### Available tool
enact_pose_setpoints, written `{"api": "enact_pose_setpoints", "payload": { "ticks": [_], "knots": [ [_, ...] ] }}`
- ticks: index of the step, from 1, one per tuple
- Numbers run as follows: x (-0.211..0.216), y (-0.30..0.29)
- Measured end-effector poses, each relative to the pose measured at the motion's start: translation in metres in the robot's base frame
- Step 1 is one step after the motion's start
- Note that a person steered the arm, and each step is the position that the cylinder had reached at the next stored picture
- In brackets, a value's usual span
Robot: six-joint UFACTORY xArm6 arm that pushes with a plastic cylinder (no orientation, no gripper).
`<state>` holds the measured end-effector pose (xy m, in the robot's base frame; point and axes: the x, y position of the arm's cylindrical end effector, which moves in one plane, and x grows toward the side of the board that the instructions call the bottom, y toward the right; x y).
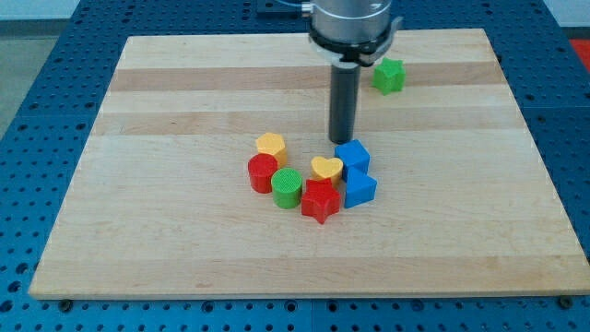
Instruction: Move the green star to the right of the yellow hexagon
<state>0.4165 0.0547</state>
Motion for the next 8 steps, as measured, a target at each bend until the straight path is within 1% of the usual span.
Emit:
{"api": "enact_pose_setpoints", "payload": {
  "ticks": [1, 2, 3, 4, 5, 6, 7, 8],
  "knots": [
    [0.0, 0.057],
    [-0.028, 0.117],
    [-0.098, 0.148],
    [-0.126, 0.126],
    [-0.102, 0.059],
    [-0.08, 0.014],
    [-0.094, 0.039],
    [-0.122, 0.042]
  ]
}}
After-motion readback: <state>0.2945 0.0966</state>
